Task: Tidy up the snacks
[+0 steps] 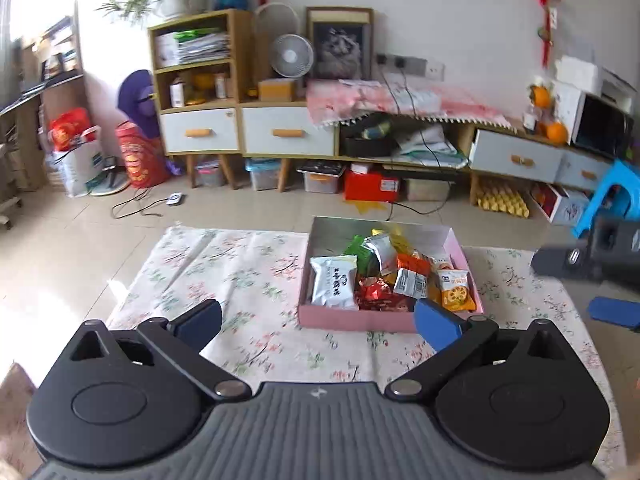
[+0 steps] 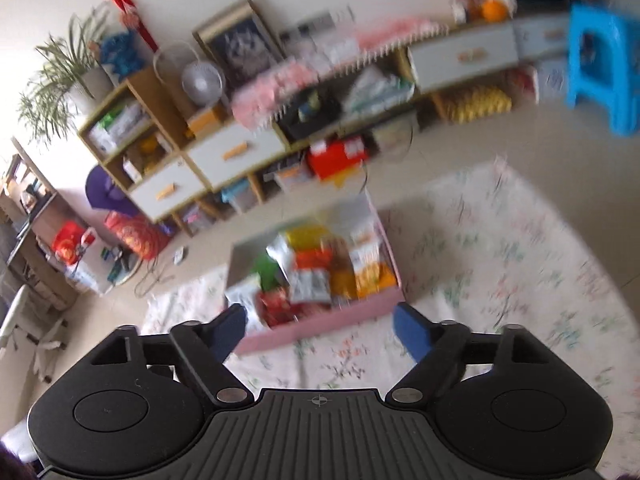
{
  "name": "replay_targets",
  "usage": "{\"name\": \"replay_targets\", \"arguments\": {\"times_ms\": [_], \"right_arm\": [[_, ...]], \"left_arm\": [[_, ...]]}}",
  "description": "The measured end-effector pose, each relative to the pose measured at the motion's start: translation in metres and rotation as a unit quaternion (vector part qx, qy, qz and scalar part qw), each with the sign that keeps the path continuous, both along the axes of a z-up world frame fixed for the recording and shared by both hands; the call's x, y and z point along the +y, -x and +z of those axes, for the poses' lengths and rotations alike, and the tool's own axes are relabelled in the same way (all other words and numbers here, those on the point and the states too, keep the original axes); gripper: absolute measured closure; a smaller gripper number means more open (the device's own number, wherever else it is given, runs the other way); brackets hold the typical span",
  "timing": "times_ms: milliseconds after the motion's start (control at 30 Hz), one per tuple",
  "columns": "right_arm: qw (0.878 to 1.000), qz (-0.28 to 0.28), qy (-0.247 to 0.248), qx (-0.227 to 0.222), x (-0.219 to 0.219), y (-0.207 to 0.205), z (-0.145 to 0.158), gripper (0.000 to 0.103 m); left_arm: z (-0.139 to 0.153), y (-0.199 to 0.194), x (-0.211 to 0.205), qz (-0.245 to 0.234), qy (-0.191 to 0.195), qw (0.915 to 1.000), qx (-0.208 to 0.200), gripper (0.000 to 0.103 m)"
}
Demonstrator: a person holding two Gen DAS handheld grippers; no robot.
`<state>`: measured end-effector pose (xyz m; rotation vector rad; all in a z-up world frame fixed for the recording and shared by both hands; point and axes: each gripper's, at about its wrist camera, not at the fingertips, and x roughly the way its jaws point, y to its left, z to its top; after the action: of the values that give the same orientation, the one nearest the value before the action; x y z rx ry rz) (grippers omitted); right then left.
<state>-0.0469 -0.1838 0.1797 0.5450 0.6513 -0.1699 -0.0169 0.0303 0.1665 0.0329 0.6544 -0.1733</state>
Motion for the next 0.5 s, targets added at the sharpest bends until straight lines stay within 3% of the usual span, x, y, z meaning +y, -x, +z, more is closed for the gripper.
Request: {"name": "replay_targets", "arguments": {"times_ms": [67, 167, 333, 367, 433, 500], "right_arm": [[1.0, -0.02, -0.012, -0.011, 0.009, 0.021, 0.013, 0.003], [0.999, -0.027, -0.013, -0.011, 0.027, 0.05, 0.016, 0.002], [0.998, -0.038, 0.052, 0.012, 0.05, 0.076, -0.018, 0.001], [0.997, -0.038, 0.066, 0.018, 0.051, 0.075, -0.026, 0.001], [0.992, -0.03, 0.116, 0.046, 0.054, 0.065, -0.036, 0.001], [0.987, -0.019, 0.155, 0.042, 0.058, 0.064, -0.036, 0.001]], "left_arm": [[0.002, 0.013, 0.008, 0.013, 0.015, 0.9998, 0.005, 0.0], [-0.008, 0.028, 0.018, 0.037, 0.019, 0.999, 0.014, 0.0], [-0.039, 0.04, 0.028, 0.047, -0.005, 0.9981, 0.04, 0.0], [-0.04, 0.035, 0.029, 0.047, -0.012, 0.9969, 0.062, 0.001], [-0.039, 0.033, 0.037, 0.061, 0.005, 0.9958, 0.068, 0.0], [-0.039, 0.032, 0.038, 0.061, 0.007, 0.9961, 0.063, 0.0]]}}
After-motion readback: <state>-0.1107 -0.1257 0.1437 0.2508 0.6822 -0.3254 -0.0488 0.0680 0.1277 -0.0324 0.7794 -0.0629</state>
